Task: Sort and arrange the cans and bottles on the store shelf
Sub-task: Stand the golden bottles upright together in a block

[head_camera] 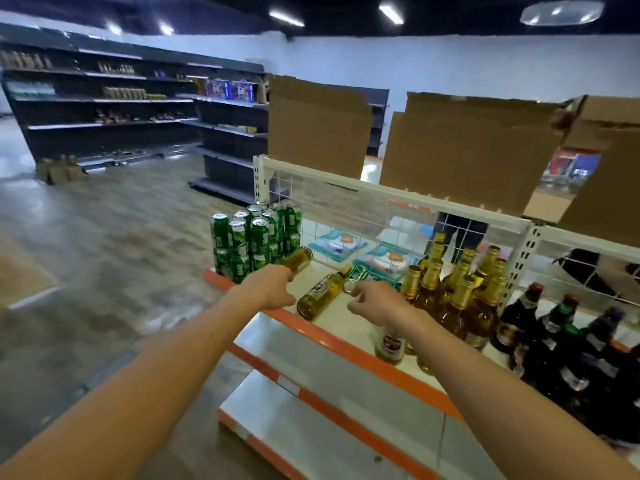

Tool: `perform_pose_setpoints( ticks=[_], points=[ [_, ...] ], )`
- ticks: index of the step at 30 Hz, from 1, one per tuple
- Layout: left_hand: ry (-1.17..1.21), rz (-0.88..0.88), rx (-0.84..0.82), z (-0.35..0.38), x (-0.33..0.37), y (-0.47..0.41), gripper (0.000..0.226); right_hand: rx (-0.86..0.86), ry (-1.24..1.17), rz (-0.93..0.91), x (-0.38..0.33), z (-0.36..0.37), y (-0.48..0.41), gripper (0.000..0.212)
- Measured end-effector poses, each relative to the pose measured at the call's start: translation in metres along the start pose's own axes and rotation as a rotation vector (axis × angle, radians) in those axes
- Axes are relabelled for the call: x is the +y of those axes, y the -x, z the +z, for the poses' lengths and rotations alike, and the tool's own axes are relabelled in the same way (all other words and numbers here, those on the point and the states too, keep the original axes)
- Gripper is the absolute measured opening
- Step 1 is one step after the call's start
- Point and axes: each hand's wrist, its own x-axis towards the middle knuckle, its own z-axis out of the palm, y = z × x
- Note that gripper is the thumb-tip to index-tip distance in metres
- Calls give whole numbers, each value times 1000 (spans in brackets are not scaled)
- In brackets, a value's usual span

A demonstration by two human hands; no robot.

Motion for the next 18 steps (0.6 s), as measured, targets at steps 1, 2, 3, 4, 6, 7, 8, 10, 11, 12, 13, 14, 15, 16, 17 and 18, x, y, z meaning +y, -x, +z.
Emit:
perform_pose_setpoints(
  ticks=[1, 2, 3, 4, 6, 7, 8, 10, 11, 12, 13, 14, 15, 16, 17, 18],
  points=[
    [3, -4, -11, 3, -7, -9, 61, -10, -3, 4, 0, 3, -11, 42],
    [2, -8, -18, 5, -13, -19, 59, -20, -4, 7, 1, 6, -23, 43],
    [-2, -14, -24, 7, -19, -29, 57, -28, 0, 7, 2, 9, -36, 43],
    [-7, -18, -29, 8, -24, -40, 54, -37, 7, 11, 4, 13, -50, 44],
    [-10, -18, -38, 11, -30, -65, 49, -57, 10, 24, 7, 19, -80, 45],
    [-14, -18, -46, 13, -32, -79, 48, -65, 4, 32, 10, 22, -96, 45],
    [-19, -11, -53, 15, -33, -94, 48, -70, -4, 42, 13, 24, -113, 45],
    [-29, 3, -77, 20, -34, -127, 52, -76, -15, 65, 22, 26, -145, 42],
    [-31, 4, -92, 22, -33, -144, 54, -82, -17, 74, 27, 26, -161, 40],
    [-34, 4, -106, 24, -32, -160, 56, -92, -24, 88, 33, 27, -176, 38],
    [-30, 0, -120, 25, -31, -177, 57, -101, -37, 105, 39, 28, -192, 35],
    [-17, -4, -127, 27, -30, -193, 58, -111, -50, 132, 46, 28, -208, 32],
    [2, -1, -128, 30, -28, -207, 58, -120, -58, 160, 53, 29, -223, 30],
    [19, 10, -127, 34, -25, -222, 59, -126, -60, 190, 60, 29, -238, 29],
    [34, 23, -132, 38, -23, -234, 59, -125, -58, 215, 67, 29, -251, 28],
    [42, 37, -147, 42, -20, -245, 59, -117, -61, 239, 73, 30, -262, 28]
  ],
)
